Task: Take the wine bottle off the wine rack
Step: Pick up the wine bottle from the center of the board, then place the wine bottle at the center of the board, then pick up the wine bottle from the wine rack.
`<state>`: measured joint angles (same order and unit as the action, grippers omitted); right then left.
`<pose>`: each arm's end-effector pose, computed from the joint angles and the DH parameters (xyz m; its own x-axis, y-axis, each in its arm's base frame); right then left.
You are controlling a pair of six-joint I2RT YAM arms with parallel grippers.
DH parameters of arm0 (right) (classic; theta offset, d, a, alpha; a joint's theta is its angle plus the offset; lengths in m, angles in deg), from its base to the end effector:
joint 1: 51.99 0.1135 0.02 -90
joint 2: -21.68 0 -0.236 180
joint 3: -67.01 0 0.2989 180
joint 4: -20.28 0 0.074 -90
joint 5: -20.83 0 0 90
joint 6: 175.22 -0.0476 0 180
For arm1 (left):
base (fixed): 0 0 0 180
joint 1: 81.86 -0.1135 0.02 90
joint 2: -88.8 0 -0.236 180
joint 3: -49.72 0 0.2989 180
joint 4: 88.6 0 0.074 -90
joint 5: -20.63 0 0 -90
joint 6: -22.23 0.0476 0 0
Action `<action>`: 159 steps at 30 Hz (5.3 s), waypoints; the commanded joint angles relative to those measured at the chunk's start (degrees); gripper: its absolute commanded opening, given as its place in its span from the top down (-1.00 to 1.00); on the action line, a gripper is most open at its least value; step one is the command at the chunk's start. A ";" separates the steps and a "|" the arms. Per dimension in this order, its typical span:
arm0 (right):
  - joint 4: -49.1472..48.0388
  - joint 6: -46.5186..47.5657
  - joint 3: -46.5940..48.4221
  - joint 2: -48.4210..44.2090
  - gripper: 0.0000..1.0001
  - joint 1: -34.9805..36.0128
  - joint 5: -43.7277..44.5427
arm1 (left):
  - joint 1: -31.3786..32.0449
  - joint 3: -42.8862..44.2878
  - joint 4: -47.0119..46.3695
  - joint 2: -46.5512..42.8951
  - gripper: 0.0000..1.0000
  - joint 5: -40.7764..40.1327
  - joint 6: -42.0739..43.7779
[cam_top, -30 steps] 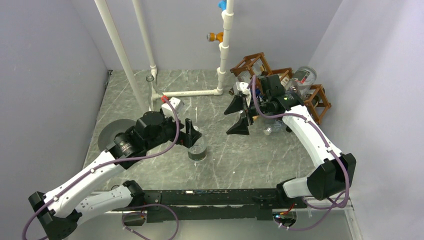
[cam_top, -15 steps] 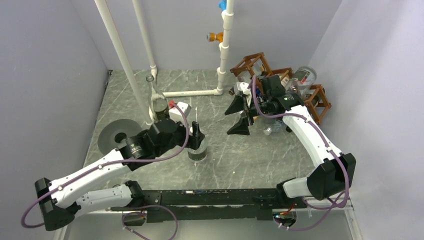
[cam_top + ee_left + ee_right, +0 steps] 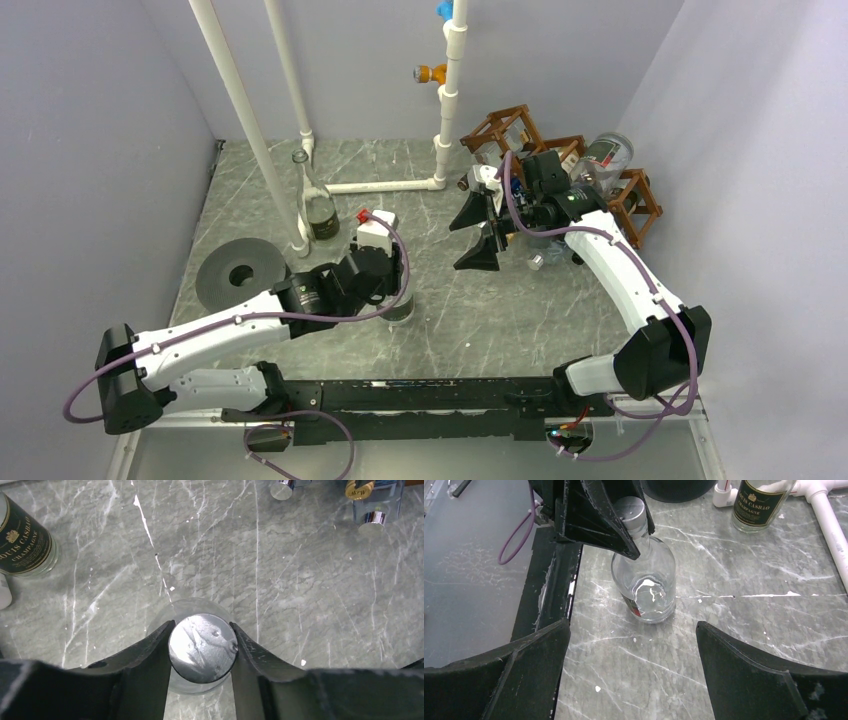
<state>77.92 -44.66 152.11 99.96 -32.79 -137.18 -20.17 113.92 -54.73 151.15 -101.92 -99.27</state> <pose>0.2942 0.1492 0.3089 -0.1164 -0.2983 -0.9473 -0.9899 -0.0435 0.1353 0.1677 -0.2572 0.2717 -0.4891 -0.0207 -0.8720 0.3169 0.9272 -0.1998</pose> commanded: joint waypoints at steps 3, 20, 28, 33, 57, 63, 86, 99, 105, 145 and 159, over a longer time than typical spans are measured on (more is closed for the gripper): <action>-0.80 2.51 -0.12 -0.08 -1.00 -0.26 -1.88 | 0.45 2.41 -2.33 1.04 0.34 -3.83 -1.03; 0.06 3.61 -0.22 -0.93 -1.00 -1.00 -2.04 | -11.19 10.50 -15.85 2.74 1.00 5.91 17.02; 0.17 3.98 -0.52 -1.02 -1.00 -1.69 -2.55 | -19.76 16.95 -21.84 9.79 1.00 13.44 21.71; 0.23 4.14 -0.66 -1.28 -1.00 -1.80 -2.65 | -24.38 21.36 -28.15 15.02 1.00 17.06 24.77; 2.33 6.49 -0.48 -1.12 -1.00 -2.15 -3.16 | -36.75 47.60 -36.58 43.56 1.00 12.23 29.35; 3.53 7.89 -0.39 -0.33 -1.00 -2.15 -3.09 | -37.97 52.38 -37.15 47.70 1.00 9.84 29.49; 5.10 9.81 -0.22 0.90 -1.00 -2.15 -2.44 | -40.75 59.37 -41.35 57.37 1.00 -3.01 34.03; 5.18 9.98 -0.30 0.69 -1.00 -2.16 -2.42 | -41.73 55.59 -41.26 56.40 0.64 -4.45 32.17; 5.20 9.89 -0.30 0.69 -1.00 -2.15 -2.52 | -41.83 54.80 -40.85 55.16 0.24 -4.45 31.94; 13.21 13.33 5.53 -6.08 -1.00 -3.35 1.23 | -41.83 42.74 -17.78 29.86 -0.77 44.58 10.14; 24.09 10.29 11.14 -15.22 -1.00 -9.51 9.18 | -41.91 22.33 -20.87 17.04 -0.83 63.83 7.55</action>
<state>97.70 -33.80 161.16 86.65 -39.32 -130.16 -62.16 139.74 -73.09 172.44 -45.53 -90.62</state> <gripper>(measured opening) 0.994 0.908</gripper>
